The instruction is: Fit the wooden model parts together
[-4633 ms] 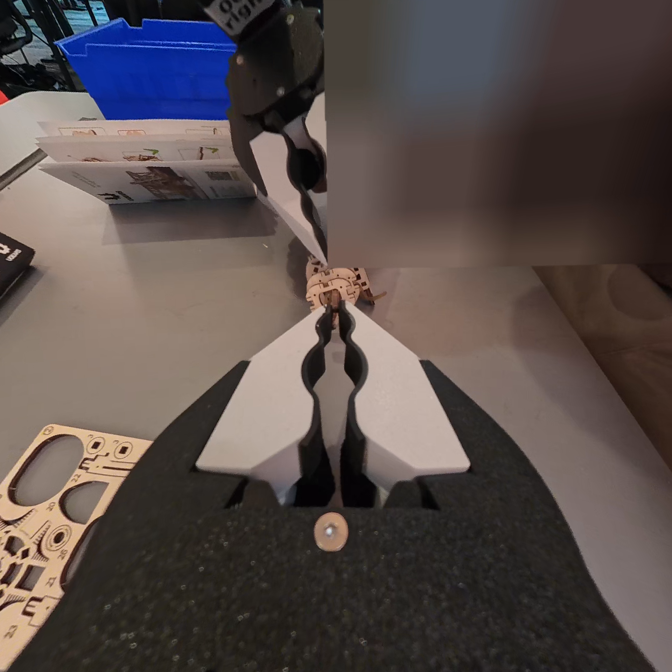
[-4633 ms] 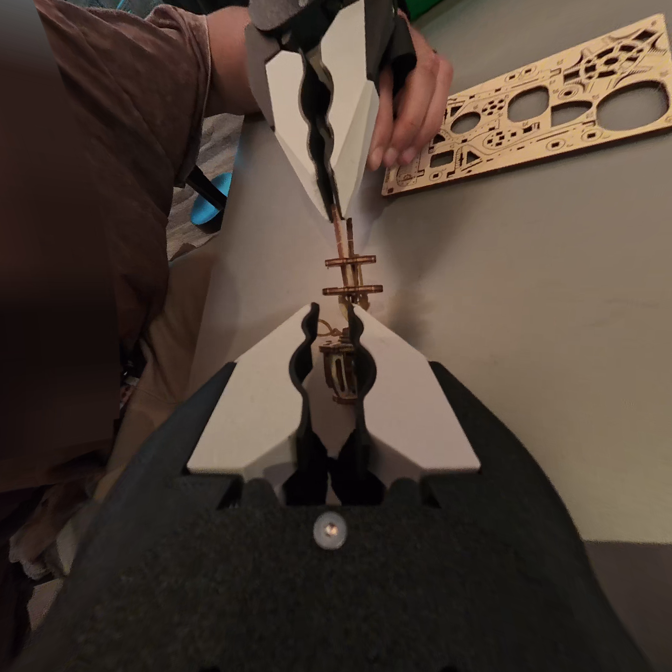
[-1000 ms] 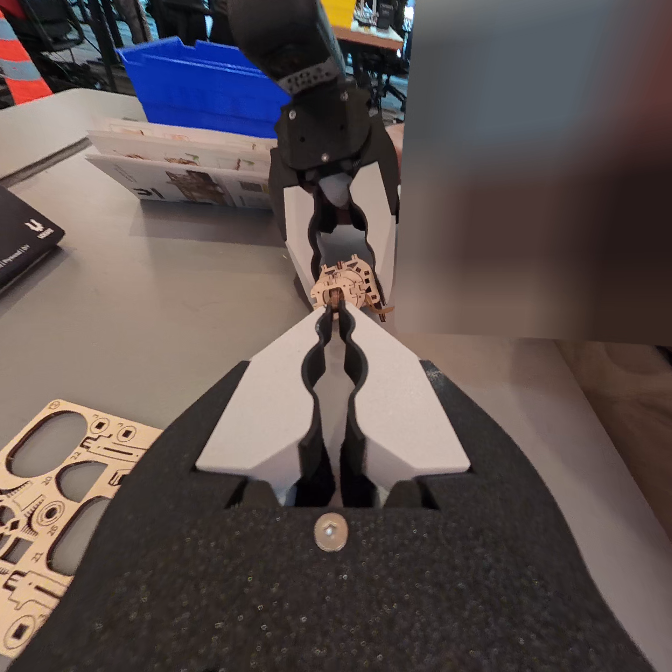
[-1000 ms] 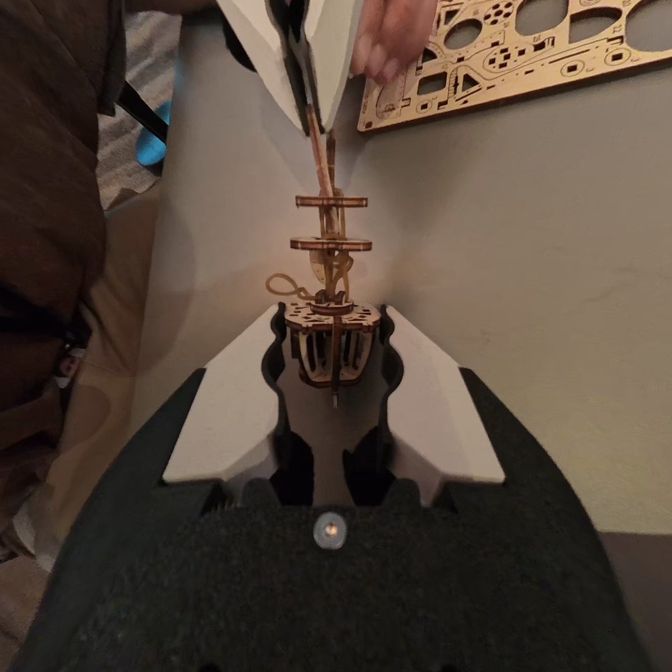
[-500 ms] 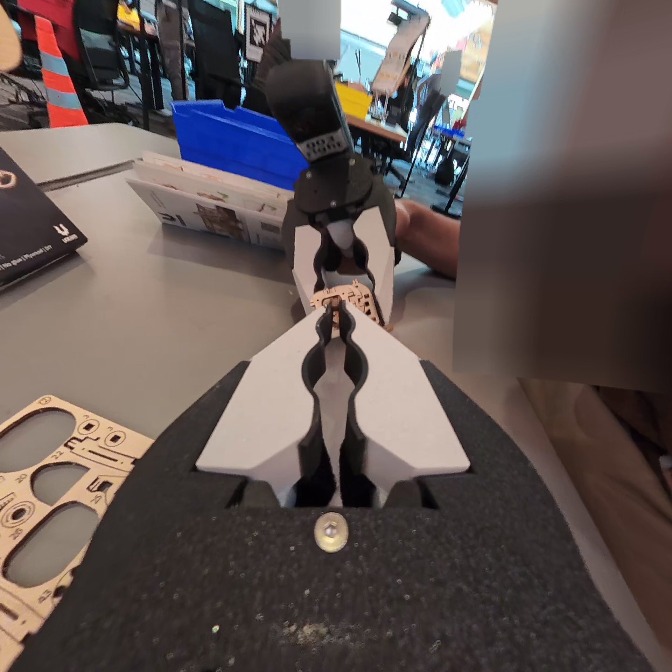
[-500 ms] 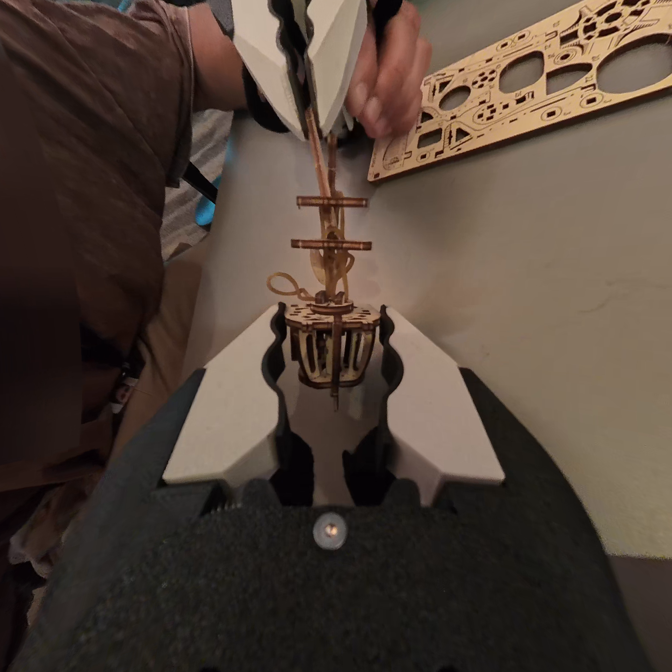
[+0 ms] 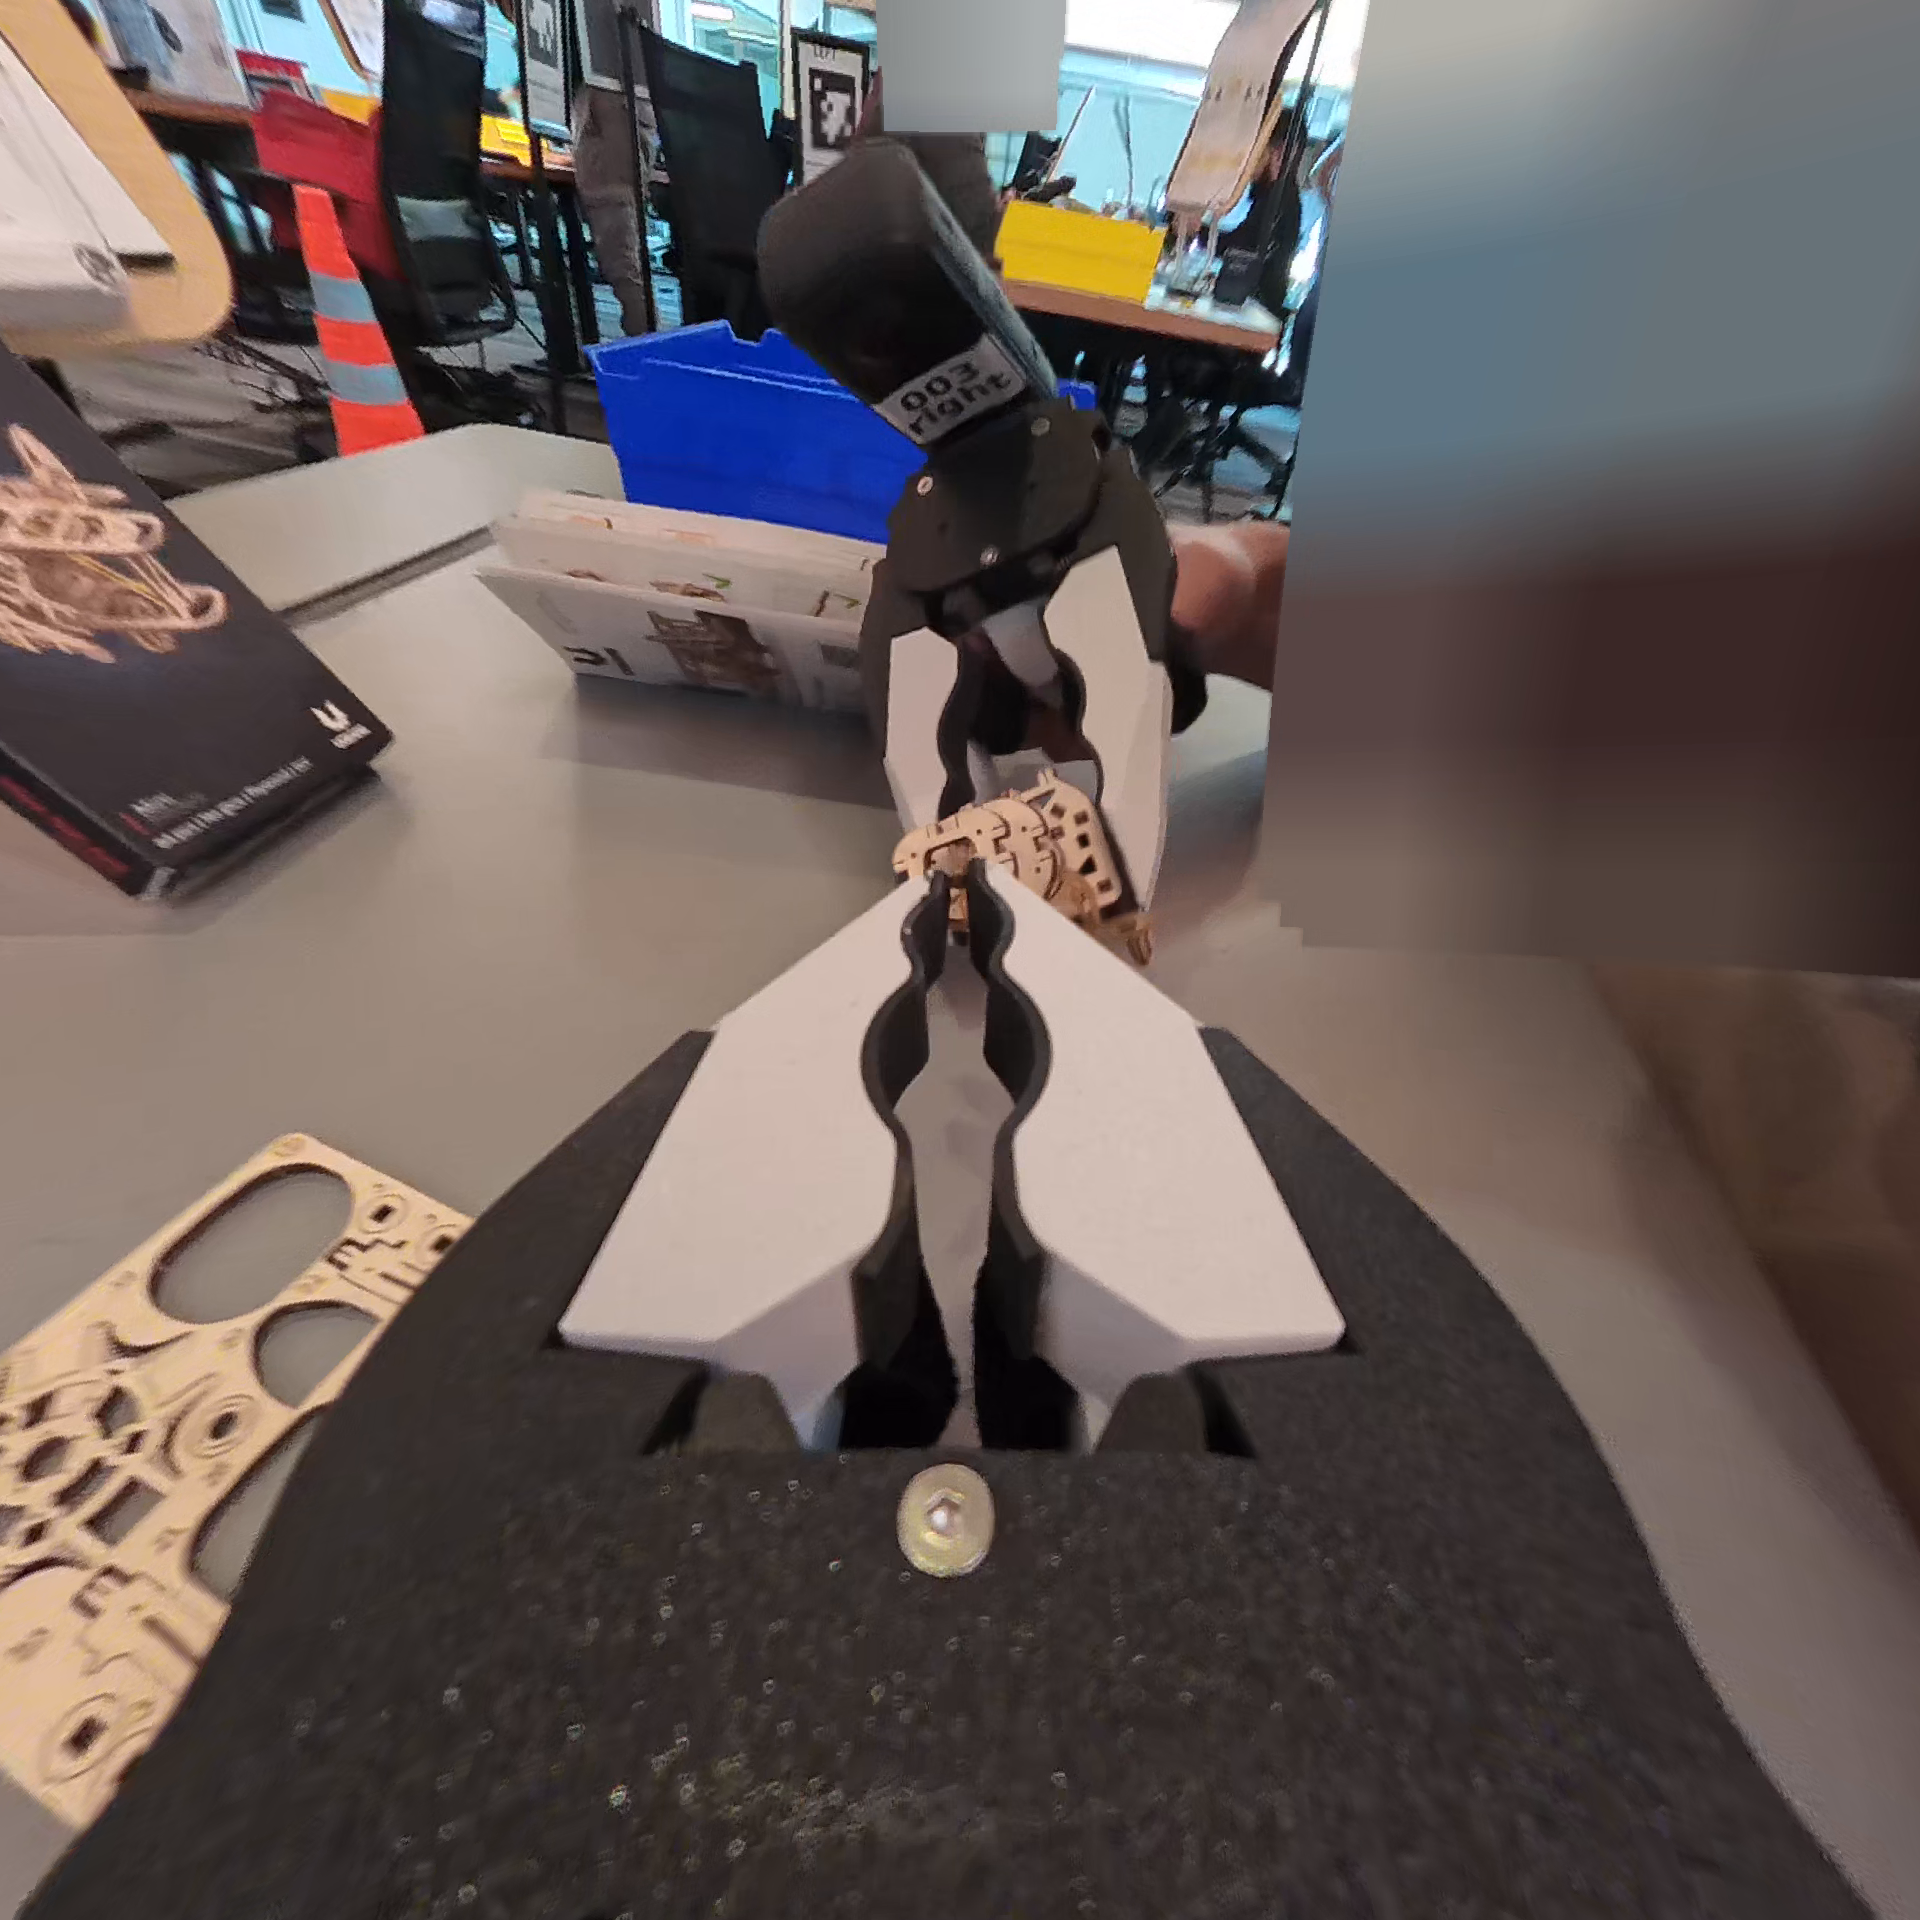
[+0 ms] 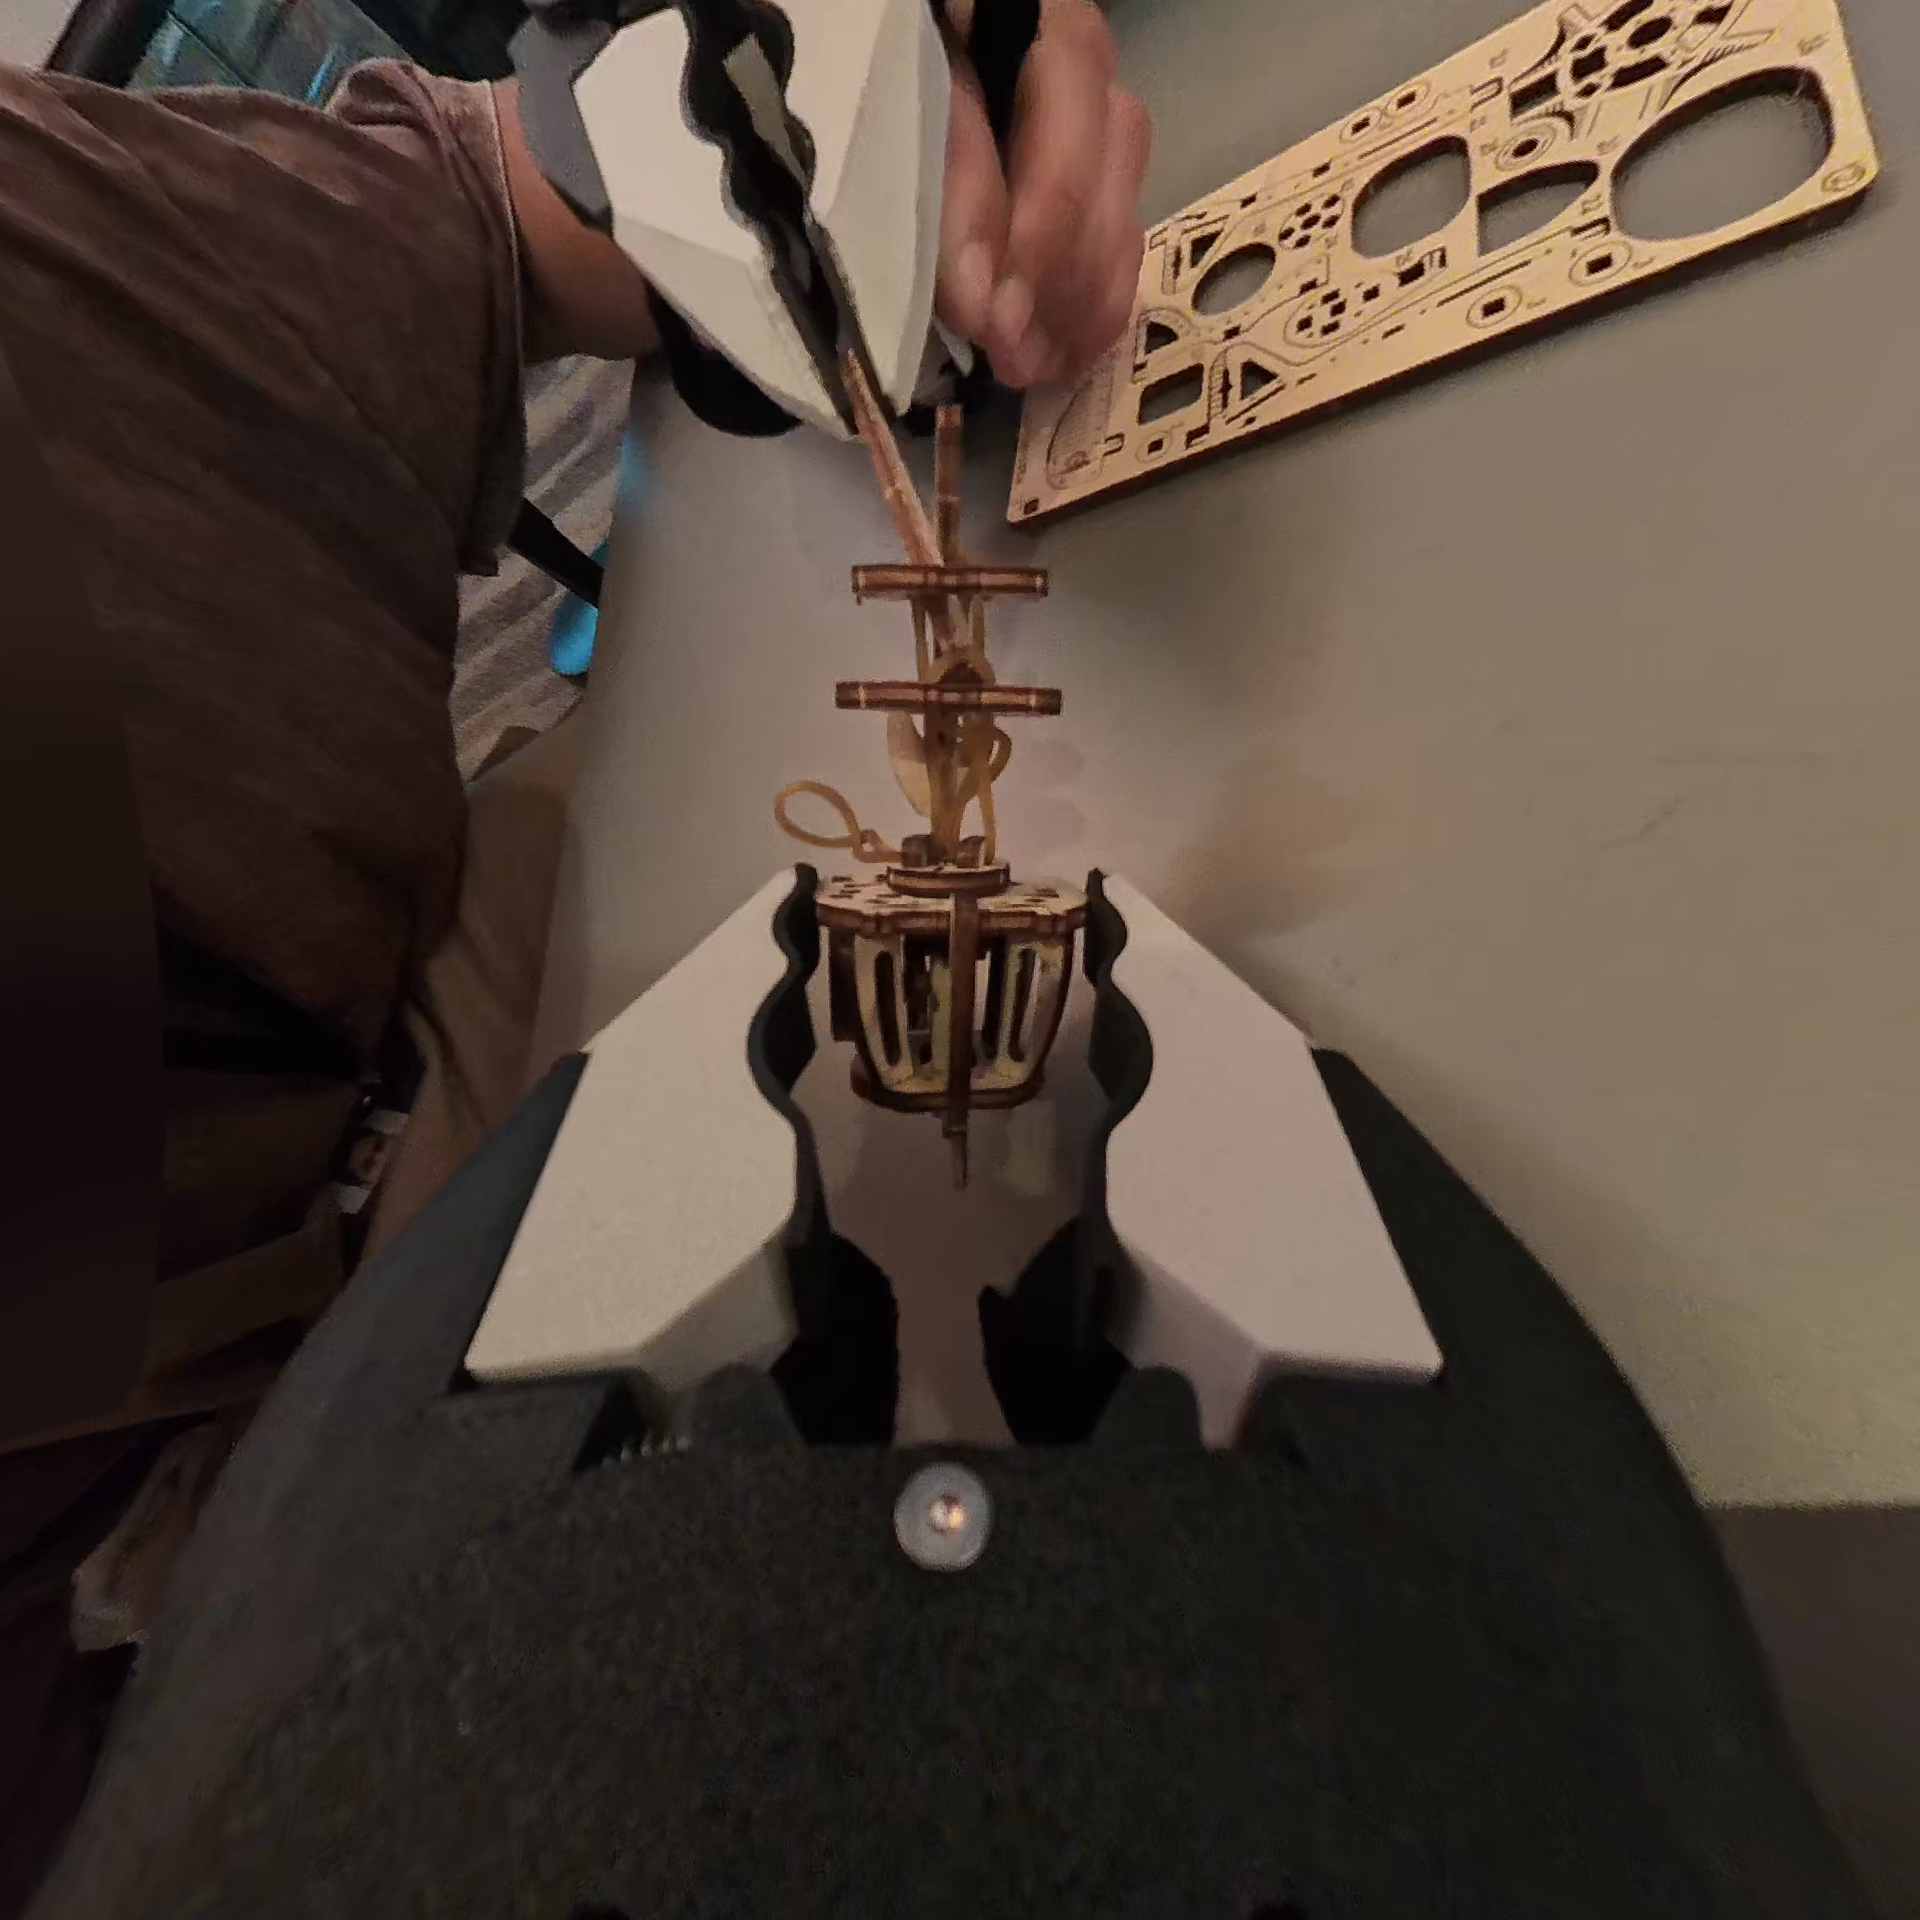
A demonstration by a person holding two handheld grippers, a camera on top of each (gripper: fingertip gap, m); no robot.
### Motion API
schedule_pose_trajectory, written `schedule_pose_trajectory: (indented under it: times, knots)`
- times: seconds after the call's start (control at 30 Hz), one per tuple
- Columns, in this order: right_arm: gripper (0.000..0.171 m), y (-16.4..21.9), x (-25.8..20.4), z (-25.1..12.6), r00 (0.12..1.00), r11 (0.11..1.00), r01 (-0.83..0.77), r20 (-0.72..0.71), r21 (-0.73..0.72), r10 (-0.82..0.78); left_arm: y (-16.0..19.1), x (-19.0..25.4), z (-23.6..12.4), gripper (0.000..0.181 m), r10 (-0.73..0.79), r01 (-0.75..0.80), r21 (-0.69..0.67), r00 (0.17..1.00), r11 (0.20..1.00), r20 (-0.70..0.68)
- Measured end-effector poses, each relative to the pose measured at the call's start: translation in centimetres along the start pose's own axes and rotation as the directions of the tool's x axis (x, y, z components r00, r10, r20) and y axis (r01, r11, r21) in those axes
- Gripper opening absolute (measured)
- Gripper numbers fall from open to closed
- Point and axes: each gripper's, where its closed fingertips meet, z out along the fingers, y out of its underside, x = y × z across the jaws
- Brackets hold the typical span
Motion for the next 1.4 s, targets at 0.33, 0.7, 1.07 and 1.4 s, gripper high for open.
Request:
schedule_pose_trajectory:
  times: [0.33,0.7,1.07,1.4]
  knots:
    - [0.05,-0.3,0.3,-0.5,0.999,0.999,-0.042,0.027,0.033,0.041,0.6,-0.2,0.2,0.0,0.153,-0.15,-0.055,0.986,0.987,0.063]
    - [0.05,-0.2,0.7,-0.7,0.999,0.999,-0.039,0.011,0.032,0.039,1.2,-0.4,0.1,0.009,0.196,-0.192,-0.084,0.979,0.978,0.055]
    - [0.05,0.2,1.0,-0.4,0.999,1.0,-0.018,-0.037,-0.005,0.018,2.6,-1.6,0.2,0.034,0.562,-0.508,-0.361,0.825,0.782,0.056]
    - [0.05,0.6,1.1,0.0,0.999,0.999,-0.025,-0.032,-0.021,0.024,2.5,-1.2,0.5,0.014,0.766,-0.695,-0.493,0.637,0.524,-0.084]
